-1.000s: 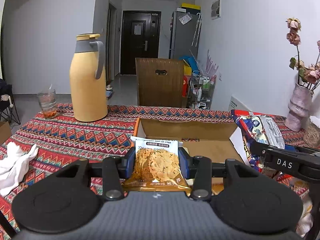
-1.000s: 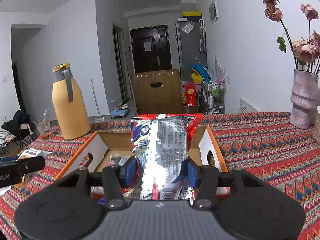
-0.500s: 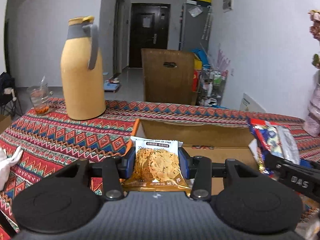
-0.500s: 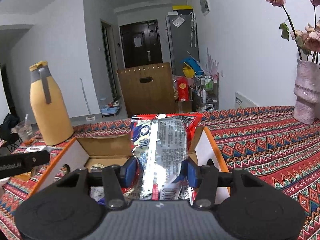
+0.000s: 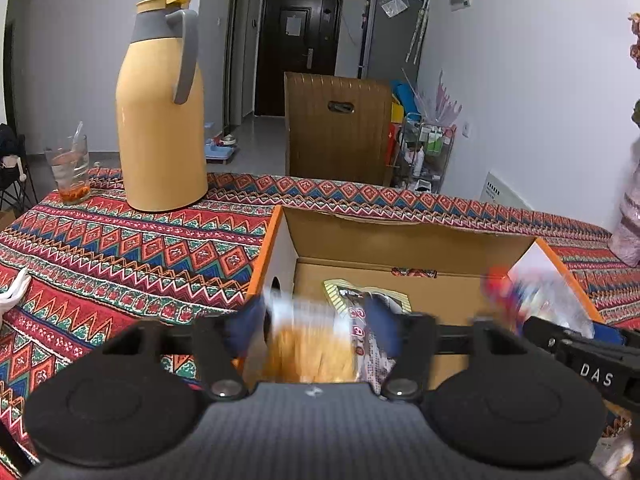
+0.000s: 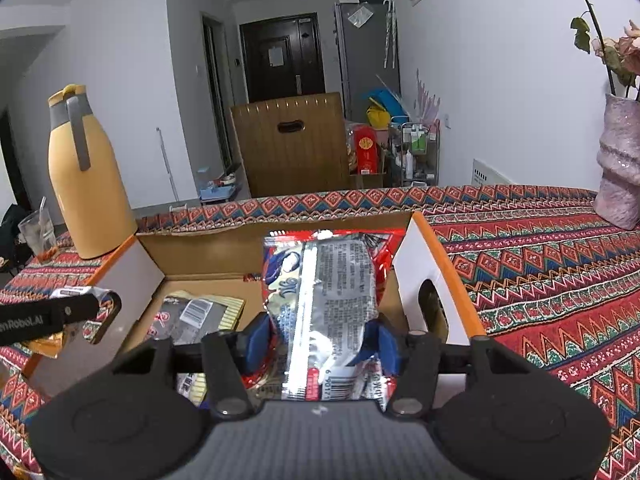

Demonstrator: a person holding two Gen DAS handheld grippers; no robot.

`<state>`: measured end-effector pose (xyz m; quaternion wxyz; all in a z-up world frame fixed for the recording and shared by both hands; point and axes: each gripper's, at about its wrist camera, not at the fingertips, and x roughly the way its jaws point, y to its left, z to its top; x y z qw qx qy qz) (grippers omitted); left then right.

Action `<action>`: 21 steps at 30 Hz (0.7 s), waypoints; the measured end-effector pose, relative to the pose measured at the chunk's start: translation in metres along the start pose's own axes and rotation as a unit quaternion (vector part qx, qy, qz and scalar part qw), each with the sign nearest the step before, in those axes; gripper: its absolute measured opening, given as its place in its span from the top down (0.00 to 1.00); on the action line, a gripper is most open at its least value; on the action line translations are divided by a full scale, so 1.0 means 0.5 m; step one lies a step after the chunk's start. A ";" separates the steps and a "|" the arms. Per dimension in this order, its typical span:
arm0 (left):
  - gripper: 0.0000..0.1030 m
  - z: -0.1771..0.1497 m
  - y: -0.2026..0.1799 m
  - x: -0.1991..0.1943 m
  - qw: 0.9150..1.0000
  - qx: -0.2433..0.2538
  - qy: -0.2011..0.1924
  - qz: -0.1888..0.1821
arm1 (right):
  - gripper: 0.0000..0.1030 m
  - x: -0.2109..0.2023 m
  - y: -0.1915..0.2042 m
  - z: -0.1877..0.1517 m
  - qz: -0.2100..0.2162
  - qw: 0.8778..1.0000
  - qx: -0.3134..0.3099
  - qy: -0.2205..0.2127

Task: Organize snacks
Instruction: 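Carry the cookie pack and foil bag over the box and release both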

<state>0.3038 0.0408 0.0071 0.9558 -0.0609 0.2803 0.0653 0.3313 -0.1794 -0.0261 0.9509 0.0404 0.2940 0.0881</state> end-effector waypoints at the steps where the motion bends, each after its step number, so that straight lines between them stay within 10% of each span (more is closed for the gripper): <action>1: 0.10 0.000 0.000 -0.002 1.000 -0.001 -0.006 0.007 | 0.35 -0.002 -0.002 -0.002 -0.002 1.000 0.000 -0.002; 5: 0.00 0.001 0.008 -0.006 1.000 -0.015 -0.015 0.011 | 0.00 -0.008 -0.007 -0.003 -0.005 1.000 0.008 -0.006; 21: 0.00 0.012 0.015 -0.027 0.999 -0.027 -0.022 0.020 | 0.00 -0.032 -0.018 0.003 -0.008 1.000 0.017 -0.013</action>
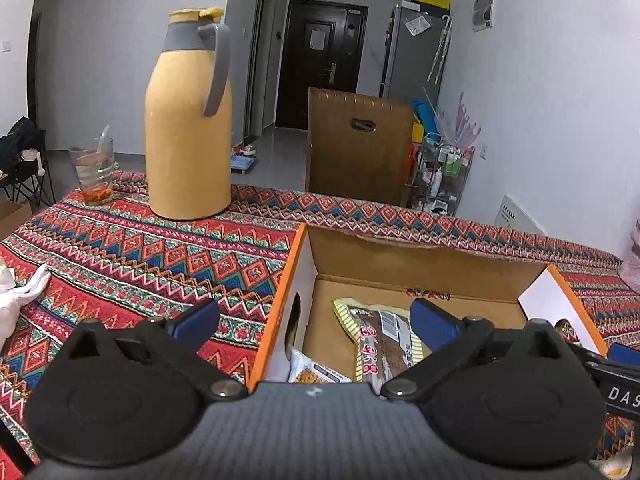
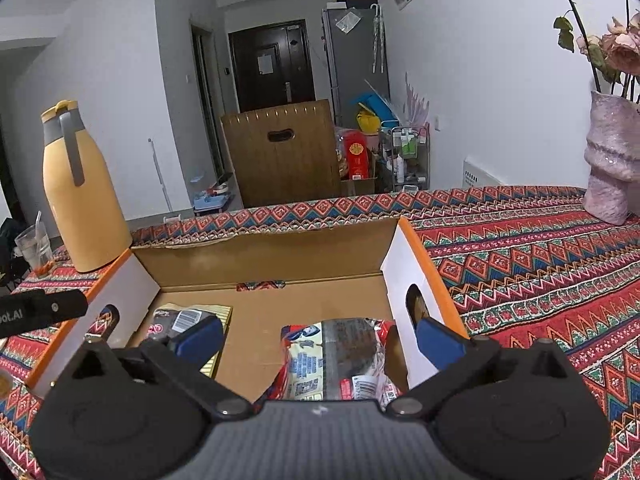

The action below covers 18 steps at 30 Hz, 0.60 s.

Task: Organize snacks
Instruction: 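Carry the cookie pack and foil bag over the box and release both, then withdraw both grippers from the box toward the remaining snacks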

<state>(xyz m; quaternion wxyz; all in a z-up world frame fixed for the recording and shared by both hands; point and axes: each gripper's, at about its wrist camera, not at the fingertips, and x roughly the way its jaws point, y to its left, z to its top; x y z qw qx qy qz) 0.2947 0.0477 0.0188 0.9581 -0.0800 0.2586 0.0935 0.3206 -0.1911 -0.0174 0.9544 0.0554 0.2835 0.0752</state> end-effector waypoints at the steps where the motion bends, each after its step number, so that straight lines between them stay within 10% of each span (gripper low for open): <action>1: 0.00 0.004 0.002 -0.008 1.000 -0.002 -0.004 0.000 | 0.00 -0.005 -0.001 0.002 -0.001 1.000 -0.001 -0.001; 18: 0.00 0.018 0.042 -0.169 0.999 0.000 -0.043 -0.007 | 0.00 -0.201 0.000 0.027 0.011 0.996 -0.022 -0.087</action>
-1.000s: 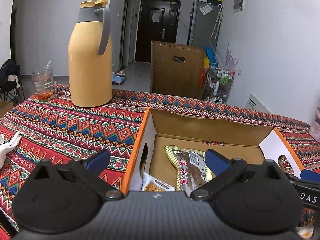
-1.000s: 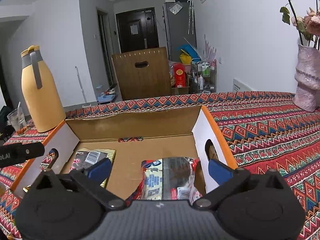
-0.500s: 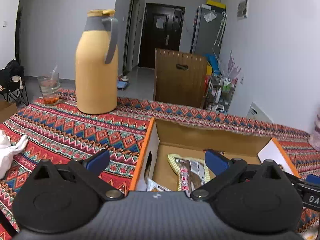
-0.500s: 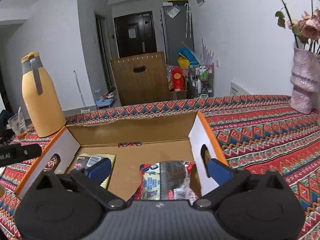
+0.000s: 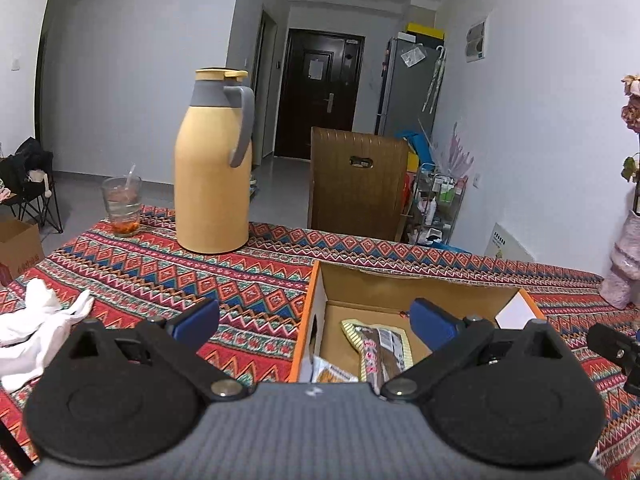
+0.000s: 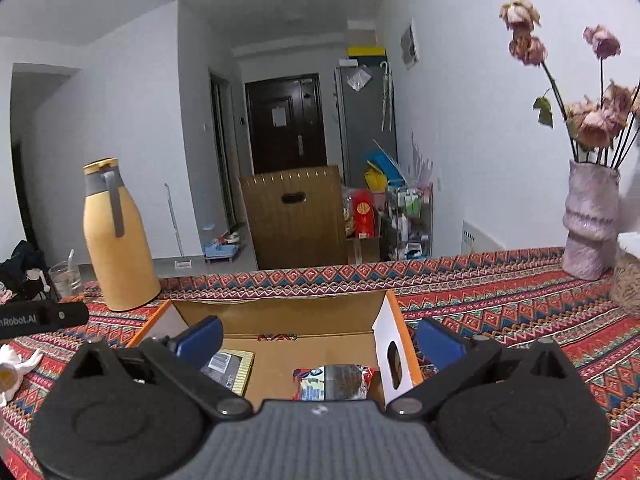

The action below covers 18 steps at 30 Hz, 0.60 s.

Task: Organize snacks
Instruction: 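Withdraw both grippers from the box toward the remaining snacks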

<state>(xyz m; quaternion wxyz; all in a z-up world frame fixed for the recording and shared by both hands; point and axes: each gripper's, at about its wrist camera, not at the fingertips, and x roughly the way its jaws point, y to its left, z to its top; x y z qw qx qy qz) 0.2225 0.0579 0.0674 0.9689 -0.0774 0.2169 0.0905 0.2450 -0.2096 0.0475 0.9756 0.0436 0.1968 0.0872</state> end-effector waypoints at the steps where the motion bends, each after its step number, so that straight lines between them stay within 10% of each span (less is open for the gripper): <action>1: 0.00 -0.003 0.005 -0.011 1.000 -0.001 -0.001 -0.001 | 0.00 -0.010 -0.001 -0.002 0.001 1.000 -0.001 -0.001; 18: 0.00 -0.118 0.103 -0.124 1.000 0.000 0.020 0.002 | 0.00 -0.164 -0.028 -0.113 -0.002 1.000 -0.028 0.014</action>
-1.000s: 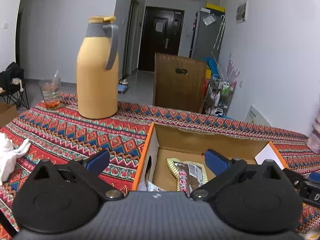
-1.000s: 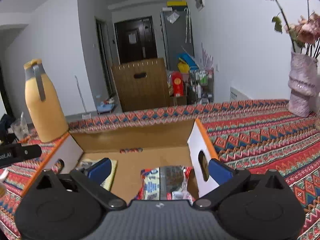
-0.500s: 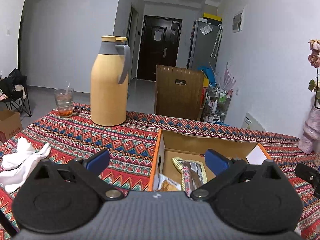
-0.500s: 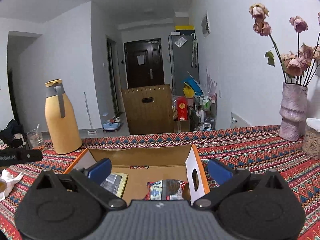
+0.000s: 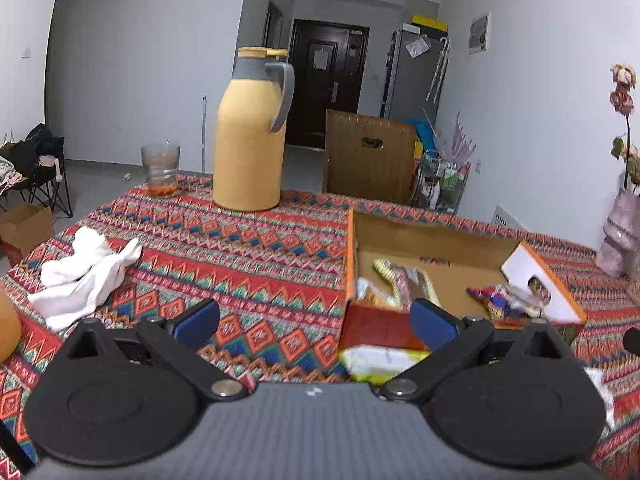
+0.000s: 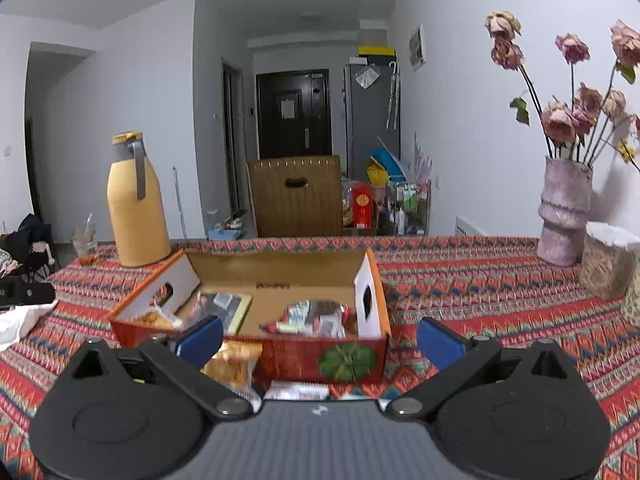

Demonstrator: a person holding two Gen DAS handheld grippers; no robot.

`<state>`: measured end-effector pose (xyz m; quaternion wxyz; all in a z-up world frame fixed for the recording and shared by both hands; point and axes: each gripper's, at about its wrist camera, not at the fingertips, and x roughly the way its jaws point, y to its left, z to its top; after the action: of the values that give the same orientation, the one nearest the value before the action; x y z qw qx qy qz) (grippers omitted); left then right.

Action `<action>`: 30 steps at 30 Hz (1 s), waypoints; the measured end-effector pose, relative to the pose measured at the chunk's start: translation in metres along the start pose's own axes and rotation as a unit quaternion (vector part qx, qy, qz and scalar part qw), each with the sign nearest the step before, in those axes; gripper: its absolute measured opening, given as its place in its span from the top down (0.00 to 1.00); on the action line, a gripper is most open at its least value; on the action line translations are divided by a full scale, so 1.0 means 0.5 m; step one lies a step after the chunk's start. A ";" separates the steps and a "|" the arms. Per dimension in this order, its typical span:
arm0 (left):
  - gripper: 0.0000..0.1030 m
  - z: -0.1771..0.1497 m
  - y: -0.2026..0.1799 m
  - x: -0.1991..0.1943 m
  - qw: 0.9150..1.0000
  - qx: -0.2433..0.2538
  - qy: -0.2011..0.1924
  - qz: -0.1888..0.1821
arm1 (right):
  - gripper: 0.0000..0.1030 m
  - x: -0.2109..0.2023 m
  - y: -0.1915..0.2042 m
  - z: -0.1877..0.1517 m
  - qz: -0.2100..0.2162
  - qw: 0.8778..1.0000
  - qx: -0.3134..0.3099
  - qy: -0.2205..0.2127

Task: Organize snacks
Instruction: 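Withdraw both grippers from the box toward the remaining snacks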

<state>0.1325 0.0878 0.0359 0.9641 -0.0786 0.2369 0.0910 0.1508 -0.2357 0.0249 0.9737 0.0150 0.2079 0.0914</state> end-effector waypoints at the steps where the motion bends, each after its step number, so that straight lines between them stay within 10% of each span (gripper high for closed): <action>1: 0.00 -0.007 0.003 -0.001 1.000 0.001 0.003 0.001 | 0.00 -0.005 -0.002 -0.010 -0.001 1.000 0.001 0.003; 30: 0.00 -0.154 0.034 0.017 0.998 0.004 0.041 -0.047 | 0.00 -0.041 -0.045 -0.159 -0.022 0.997 0.032 0.064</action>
<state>0.1023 0.0903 -0.0373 0.9569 -0.0896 0.2730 0.0409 0.1041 -0.2622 -0.0410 0.9593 0.0356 0.2727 0.0636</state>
